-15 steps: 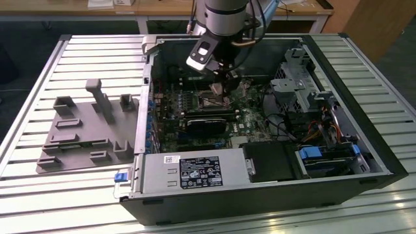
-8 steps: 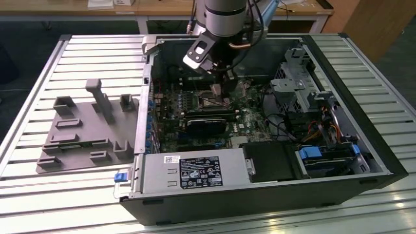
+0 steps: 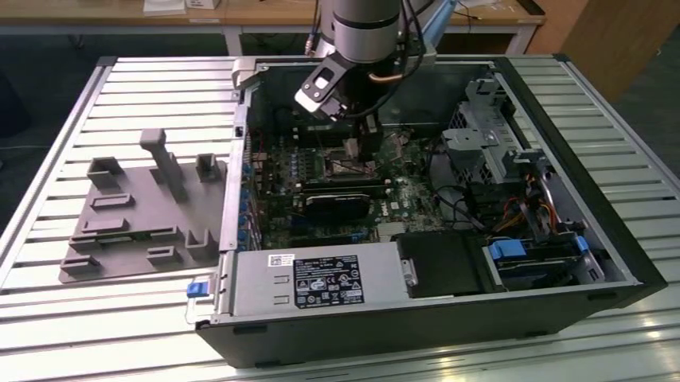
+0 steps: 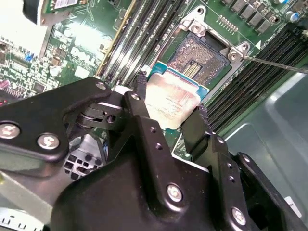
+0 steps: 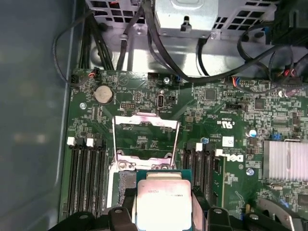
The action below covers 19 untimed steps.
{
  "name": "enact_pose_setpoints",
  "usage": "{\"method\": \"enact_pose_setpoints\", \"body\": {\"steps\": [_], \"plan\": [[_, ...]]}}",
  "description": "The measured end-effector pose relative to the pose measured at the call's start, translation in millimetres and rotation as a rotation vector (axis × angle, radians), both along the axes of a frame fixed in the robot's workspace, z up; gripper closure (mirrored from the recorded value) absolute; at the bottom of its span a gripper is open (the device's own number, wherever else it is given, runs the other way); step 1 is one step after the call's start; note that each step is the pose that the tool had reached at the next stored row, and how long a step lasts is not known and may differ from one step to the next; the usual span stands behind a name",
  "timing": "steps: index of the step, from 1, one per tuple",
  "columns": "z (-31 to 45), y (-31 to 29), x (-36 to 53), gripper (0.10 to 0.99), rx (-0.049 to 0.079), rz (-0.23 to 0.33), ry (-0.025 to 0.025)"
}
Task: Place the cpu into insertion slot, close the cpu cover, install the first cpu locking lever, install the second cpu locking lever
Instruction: 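Place the cpu into insertion slot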
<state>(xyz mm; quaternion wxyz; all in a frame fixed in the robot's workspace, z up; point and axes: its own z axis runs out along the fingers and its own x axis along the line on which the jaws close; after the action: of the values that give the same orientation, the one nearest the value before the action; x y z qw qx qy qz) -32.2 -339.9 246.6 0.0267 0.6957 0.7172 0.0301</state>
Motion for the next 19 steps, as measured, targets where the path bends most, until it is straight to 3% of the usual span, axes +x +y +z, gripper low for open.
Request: {"method": "enact_pose_setpoints", "body": {"steps": [19], "plan": [[-18.9, 10.5, -6.1, 0.549, 0.0, -0.008, -0.0001]]}}
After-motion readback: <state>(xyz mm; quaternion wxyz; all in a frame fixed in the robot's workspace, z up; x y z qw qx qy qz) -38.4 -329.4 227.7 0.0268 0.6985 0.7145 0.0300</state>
